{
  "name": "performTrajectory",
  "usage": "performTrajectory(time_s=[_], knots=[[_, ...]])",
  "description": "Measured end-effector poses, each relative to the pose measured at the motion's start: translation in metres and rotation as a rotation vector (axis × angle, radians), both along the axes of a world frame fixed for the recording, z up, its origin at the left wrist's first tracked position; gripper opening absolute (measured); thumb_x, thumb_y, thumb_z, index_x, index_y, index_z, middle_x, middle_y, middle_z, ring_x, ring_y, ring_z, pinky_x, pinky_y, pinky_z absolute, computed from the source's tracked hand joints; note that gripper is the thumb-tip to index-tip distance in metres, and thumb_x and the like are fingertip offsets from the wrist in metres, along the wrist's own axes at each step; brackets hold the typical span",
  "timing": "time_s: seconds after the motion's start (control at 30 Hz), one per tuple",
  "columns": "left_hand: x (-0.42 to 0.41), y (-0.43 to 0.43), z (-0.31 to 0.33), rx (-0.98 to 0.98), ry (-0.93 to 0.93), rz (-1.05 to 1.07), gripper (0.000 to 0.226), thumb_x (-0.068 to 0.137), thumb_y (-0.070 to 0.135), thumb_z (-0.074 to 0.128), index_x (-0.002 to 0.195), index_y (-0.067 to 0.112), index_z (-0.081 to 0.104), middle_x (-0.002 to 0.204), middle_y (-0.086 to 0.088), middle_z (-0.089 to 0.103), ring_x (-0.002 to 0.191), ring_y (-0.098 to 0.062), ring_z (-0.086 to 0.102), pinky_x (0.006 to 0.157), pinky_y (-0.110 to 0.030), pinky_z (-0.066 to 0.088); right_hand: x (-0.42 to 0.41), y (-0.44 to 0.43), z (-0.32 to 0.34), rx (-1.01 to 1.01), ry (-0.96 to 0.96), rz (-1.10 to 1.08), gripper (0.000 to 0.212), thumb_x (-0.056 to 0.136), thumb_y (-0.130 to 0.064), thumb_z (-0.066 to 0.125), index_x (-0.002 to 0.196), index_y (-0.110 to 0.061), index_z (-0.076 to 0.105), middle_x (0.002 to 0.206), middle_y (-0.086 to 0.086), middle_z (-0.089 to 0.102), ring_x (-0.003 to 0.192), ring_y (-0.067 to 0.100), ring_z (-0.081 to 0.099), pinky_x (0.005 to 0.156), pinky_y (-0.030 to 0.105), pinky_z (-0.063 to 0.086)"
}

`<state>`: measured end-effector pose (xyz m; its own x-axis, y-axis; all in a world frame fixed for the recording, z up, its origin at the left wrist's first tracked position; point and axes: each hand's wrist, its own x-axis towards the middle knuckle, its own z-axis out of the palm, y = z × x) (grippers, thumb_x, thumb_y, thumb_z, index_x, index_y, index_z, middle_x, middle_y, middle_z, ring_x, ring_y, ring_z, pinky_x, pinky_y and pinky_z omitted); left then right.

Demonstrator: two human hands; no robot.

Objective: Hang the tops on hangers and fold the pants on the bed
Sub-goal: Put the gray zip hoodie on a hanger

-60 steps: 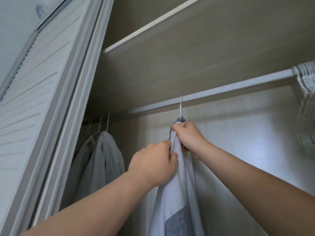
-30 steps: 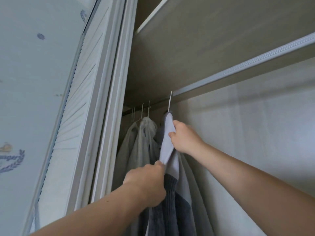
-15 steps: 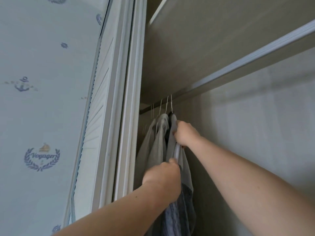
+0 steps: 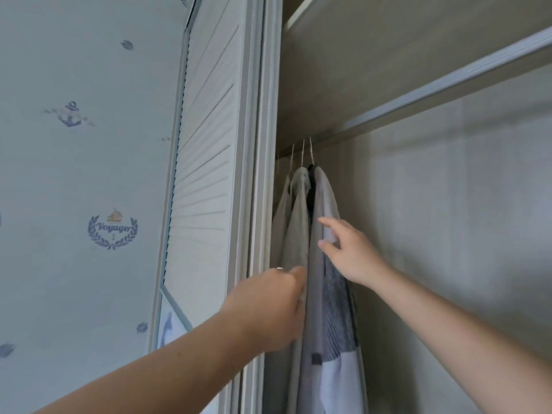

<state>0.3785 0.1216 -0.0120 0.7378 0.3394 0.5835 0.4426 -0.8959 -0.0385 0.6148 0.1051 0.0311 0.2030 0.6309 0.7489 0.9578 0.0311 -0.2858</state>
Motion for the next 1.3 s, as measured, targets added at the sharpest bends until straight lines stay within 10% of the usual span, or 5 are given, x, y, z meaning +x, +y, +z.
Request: performTrajectory(time_s=[0.23, 0.43, 1.3], knots=[[-0.155, -0.03, -0.068, 0.024, -0.038, 0.193, 0.039, 0.099, 0.057, 0.036, 0.131, 0.035, 0.044, 0.133, 0.016, 0.05, 0.119, -0.012, 0.049, 0.095, -0.032, 0.046, -0.139, -0.055, -0.091, -0.11, -0.084, 0.222, 0.066, 0.094, -0.065, 0.035, 0.154, -0.048, 0.014, 0.163, -0.023, 0.011, 0.152, 0.002, 0.005, 0.122, 0.036, 0.013], [-0.312, -0.088, -0.148, -0.108, -0.033, 0.425, 0.059, 0.095, 0.068, 0.032, 0.147, 0.038, 0.033, 0.161, 0.014, 0.025, 0.15, -0.015, 0.013, 0.116, -0.037, 0.024, -0.293, -0.087, -0.177, -0.258, -0.099, 0.392, 0.073, 0.09, -0.069, 0.024, 0.157, -0.043, 0.01, 0.166, -0.018, 0.003, 0.154, 0.008, -0.005, 0.125, 0.04, 0.006], [-0.78, -0.576, -0.441, -0.898, -0.517, 1.888, 0.099, 0.066, 0.095, -0.002, 0.155, 0.05, -0.004, 0.165, 0.016, -0.017, 0.151, -0.015, -0.023, 0.123, -0.046, -0.003, -0.922, -0.342, -0.464, -0.919, -0.581, 1.628, 0.065, 0.1, -0.06, 0.035, 0.148, -0.059, -0.009, 0.163, -0.024, -0.013, 0.152, 0.007, -0.016, 0.121, 0.039, -0.007]])
